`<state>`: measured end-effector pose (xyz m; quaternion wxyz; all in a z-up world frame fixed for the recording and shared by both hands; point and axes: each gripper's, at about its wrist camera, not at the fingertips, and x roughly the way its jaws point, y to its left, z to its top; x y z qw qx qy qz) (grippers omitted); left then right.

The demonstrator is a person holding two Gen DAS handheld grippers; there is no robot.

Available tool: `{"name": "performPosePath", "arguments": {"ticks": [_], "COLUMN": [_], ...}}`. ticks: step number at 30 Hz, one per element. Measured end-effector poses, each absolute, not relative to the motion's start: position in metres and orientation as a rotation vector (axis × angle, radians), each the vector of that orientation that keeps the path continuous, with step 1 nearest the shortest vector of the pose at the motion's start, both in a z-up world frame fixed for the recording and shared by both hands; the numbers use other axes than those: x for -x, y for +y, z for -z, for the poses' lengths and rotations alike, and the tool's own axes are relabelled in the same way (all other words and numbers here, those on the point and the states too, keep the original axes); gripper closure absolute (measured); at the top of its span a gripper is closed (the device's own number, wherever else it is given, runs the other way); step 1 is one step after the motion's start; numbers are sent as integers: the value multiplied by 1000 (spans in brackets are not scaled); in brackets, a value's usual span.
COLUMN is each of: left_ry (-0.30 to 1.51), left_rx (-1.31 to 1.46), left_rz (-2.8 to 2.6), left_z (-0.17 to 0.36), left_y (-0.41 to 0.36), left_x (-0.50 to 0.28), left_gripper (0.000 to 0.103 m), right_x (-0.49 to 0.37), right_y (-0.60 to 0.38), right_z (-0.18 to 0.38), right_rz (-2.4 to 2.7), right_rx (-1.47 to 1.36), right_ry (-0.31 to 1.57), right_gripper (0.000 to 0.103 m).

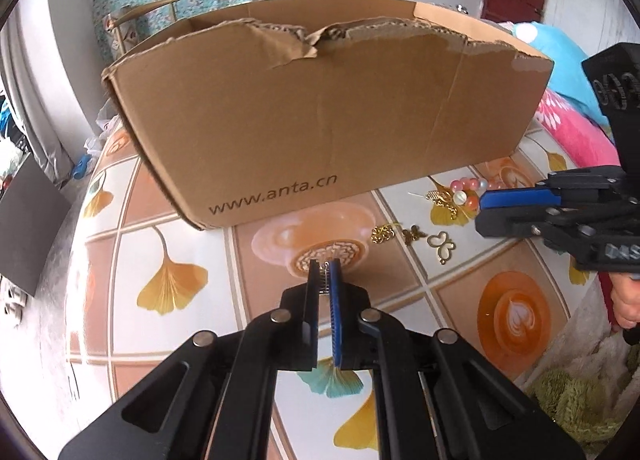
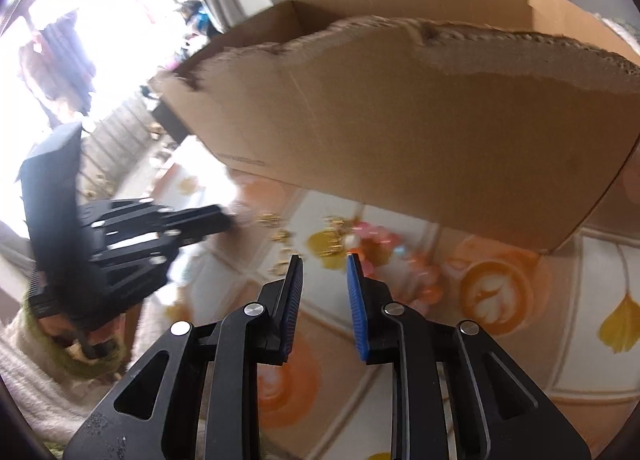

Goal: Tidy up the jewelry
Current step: 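Close the left gripper on the small silver spring charm, then close the right gripper on a gold chain charm while the left gripper holds the spring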

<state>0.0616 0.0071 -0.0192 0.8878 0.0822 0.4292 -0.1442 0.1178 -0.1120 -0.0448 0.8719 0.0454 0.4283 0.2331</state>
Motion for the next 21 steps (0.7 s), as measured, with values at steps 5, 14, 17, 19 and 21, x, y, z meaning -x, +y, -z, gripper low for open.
{"name": "performPosePath", "arguments": {"ticks": [5, 14, 17, 19, 21], "left_ry": [879, 865, 861, 860, 858], "left_rx": [-166, -135, -127, -121, -120], "left_rz": [294, 305, 310, 314, 316], "left_z": [20, 23, 23, 22, 22], "left_y": [5, 15, 16, 17, 18], "left_x": [-59, -58, -59, -60, -61], "left_gripper": [98, 98, 98, 98, 98], "right_x": [-123, -134, -138, -139, -138], "right_y": [-117, -78, -79, -81, -84], "right_z": [32, 37, 42, 42, 42], "right_rz": [-424, -452, -437, -437, -432], "right_rx": [-59, 99, 82, 64, 52], "right_ry": [859, 866, 898, 908, 914], "right_gripper": [86, 85, 97, 102, 103]}}
